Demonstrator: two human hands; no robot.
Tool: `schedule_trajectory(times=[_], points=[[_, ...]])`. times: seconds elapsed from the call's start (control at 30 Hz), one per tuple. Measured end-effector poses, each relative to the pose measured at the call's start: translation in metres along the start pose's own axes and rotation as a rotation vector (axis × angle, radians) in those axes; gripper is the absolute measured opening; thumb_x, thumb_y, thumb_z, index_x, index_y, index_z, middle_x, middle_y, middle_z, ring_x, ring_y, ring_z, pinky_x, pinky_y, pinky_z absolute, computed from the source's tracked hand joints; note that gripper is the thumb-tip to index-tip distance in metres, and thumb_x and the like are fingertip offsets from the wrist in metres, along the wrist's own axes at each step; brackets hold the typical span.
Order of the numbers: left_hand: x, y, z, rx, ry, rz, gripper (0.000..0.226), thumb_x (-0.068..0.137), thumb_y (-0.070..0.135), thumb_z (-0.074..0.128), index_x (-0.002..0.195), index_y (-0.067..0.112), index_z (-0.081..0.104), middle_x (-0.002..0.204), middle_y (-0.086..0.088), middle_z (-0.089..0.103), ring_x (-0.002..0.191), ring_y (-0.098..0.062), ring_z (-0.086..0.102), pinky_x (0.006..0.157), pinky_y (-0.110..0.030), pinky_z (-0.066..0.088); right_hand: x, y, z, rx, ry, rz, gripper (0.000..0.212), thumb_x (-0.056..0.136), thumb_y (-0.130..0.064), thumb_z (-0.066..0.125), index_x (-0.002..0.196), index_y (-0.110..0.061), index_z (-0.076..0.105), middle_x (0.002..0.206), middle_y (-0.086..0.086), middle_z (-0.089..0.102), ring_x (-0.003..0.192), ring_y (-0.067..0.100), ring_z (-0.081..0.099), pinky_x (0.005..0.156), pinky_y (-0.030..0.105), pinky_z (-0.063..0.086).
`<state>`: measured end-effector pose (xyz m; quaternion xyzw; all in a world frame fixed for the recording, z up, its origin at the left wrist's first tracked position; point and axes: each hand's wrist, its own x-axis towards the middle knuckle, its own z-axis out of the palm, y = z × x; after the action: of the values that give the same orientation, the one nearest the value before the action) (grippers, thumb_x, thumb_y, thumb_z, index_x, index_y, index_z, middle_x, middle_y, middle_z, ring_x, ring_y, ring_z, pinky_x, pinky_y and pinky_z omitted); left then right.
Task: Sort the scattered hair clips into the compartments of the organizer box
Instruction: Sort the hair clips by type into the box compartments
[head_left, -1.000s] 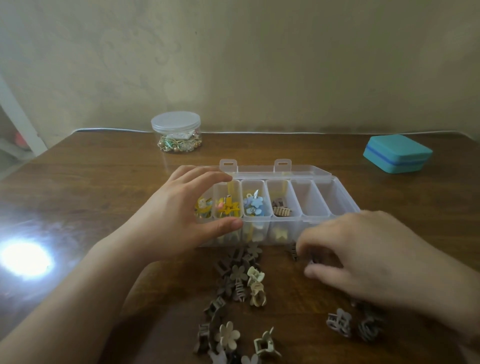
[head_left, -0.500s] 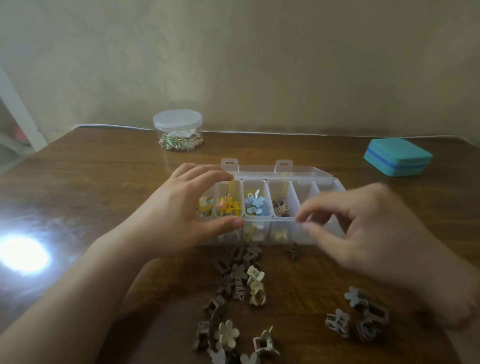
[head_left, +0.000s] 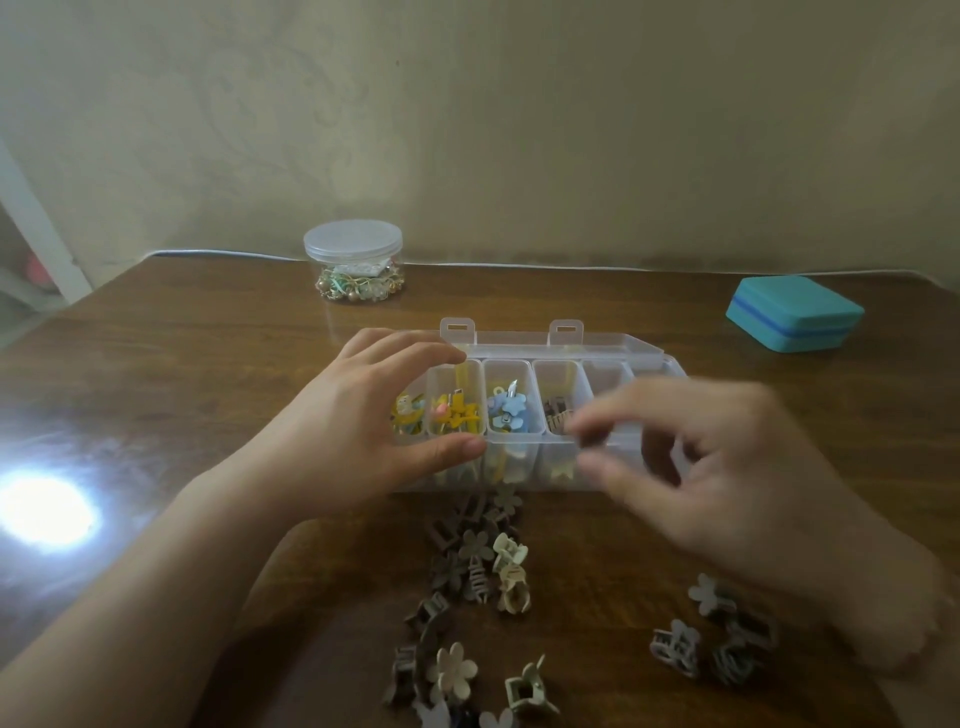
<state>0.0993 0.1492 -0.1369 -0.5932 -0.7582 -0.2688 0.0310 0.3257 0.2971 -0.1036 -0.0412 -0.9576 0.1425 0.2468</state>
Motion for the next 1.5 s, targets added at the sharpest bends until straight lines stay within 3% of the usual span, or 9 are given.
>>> schedule_trajectory(times=[0.2, 0.33, 0.57, 0.87, 1.03, 1.17, 1.27, 1.37, 1.5], points=[[0.000, 0.000, 0.000, -0.001, 0.003, 0.001, 0.082, 0.072, 0.084, 0.048, 0.137, 0.034, 0.051, 0.139, 0.019, 0.048, 0.136, -0.006, 0.033, 0.109, -0.039, 0.038, 0.006, 0.005, 0.001, -0.013, 0.183, 0.045, 0.024, 0.089, -0.030, 0.063, 0.111, -0.022, 0.070, 0.104, -0.012, 0.069, 0.060, -0.008, 0.054, 0.053, 0.012, 0.042], [0.000, 0.000, 0.000, 0.005, -0.001, -0.003, 0.083, 0.072, 0.085, 0.047, 0.137, 0.034, 0.051, 0.139, 0.020, 0.048, 0.136, -0.006, 0.032, 0.109, -0.040, 0.038, 0.002, 0.009, -0.014, 0.067, 0.259, 0.110, 0.017, 0.086, -0.027, 0.063, 0.102, -0.026, 0.069, 0.079, -0.033, 0.059, 0.053, 0.011, 0.054, 0.043, 0.013, 0.041], [0.000, -0.001, 0.001, -0.005, 0.003, 0.004, 0.082, 0.072, 0.085, 0.048, 0.136, 0.035, 0.051, 0.139, 0.019, 0.048, 0.136, -0.007, 0.033, 0.108, -0.043, 0.040, -0.007, 0.014, -0.022, -0.227, -0.458, 0.174, 0.017, 0.081, -0.057, 0.050, 0.097, -0.055, 0.055, 0.077, -0.031, 0.058, 0.086, -0.018, 0.051, 0.059, 0.010, 0.037], [0.000, -0.003, 0.003, -0.005, 0.012, 0.004, 0.081, 0.072, 0.086, 0.048, 0.136, 0.037, 0.051, 0.140, 0.021, 0.048, 0.135, -0.005, 0.033, 0.108, -0.038, 0.039, -0.012, 0.010, -0.031, -0.469, -0.561, 0.402, 0.040, 0.091, -0.051, 0.050, 0.129, -0.060, 0.039, 0.126, -0.022, 0.054, 0.109, 0.005, 0.053, 0.086, 0.026, 0.051], [0.000, -0.003, 0.002, -0.006, 0.017, 0.003, 0.080, 0.072, 0.084, 0.050, 0.136, 0.037, 0.052, 0.139, 0.021, 0.048, 0.136, -0.005, 0.033, 0.107, -0.038, 0.038, -0.009, 0.004, -0.017, -0.449, -0.644, 0.271, 0.035, 0.093, -0.049, 0.051, 0.128, -0.051, 0.045, 0.120, -0.016, 0.058, 0.107, 0.010, 0.055, 0.088, 0.032, 0.052], [0.000, -0.002, 0.001, -0.012, 0.009, -0.002, 0.081, 0.071, 0.084, 0.050, 0.136, 0.034, 0.053, 0.139, 0.019, 0.048, 0.136, -0.006, 0.032, 0.108, -0.039, 0.038, -0.010, -0.001, -0.023, -0.220, -0.547, 0.177, 0.036, 0.082, -0.066, 0.048, 0.118, -0.058, 0.047, 0.095, -0.030, 0.061, 0.090, -0.011, 0.055, 0.072, 0.015, 0.048], [-0.001, -0.001, 0.001, -0.010, 0.008, 0.001, 0.082, 0.071, 0.084, 0.050, 0.135, 0.034, 0.053, 0.139, 0.019, 0.048, 0.136, -0.005, 0.032, 0.108, -0.036, 0.037, -0.009, 0.001, -0.029, 0.001, -0.131, 0.129, 0.032, 0.082, -0.062, 0.051, 0.111, -0.049, 0.059, 0.085, -0.030, 0.060, 0.080, -0.012, 0.058, 0.056, 0.008, 0.047], [-0.001, 0.000, 0.000, -0.008, 0.003, -0.002, 0.082, 0.070, 0.084, 0.049, 0.136, 0.034, 0.053, 0.139, 0.020, 0.047, 0.136, -0.005, 0.032, 0.108, -0.035, 0.037, -0.006, 0.004, -0.028, -0.011, 0.169, 0.135, 0.028, 0.085, -0.047, 0.061, 0.112, -0.041, 0.060, 0.088, -0.028, 0.060, 0.068, 0.006, 0.060, 0.051, 0.018, 0.049], [-0.001, 0.000, 0.000, -0.007, 0.005, 0.003, 0.082, 0.071, 0.084, 0.049, 0.136, 0.034, 0.053, 0.139, 0.020, 0.048, 0.136, -0.005, 0.033, 0.108, -0.036, 0.037, -0.005, 0.008, -0.027, -0.043, 0.181, 0.209, 0.037, 0.080, -0.041, 0.062, 0.116, -0.035, 0.063, 0.091, -0.023, 0.065, 0.058, 0.013, 0.058, 0.050, 0.027, 0.051]])
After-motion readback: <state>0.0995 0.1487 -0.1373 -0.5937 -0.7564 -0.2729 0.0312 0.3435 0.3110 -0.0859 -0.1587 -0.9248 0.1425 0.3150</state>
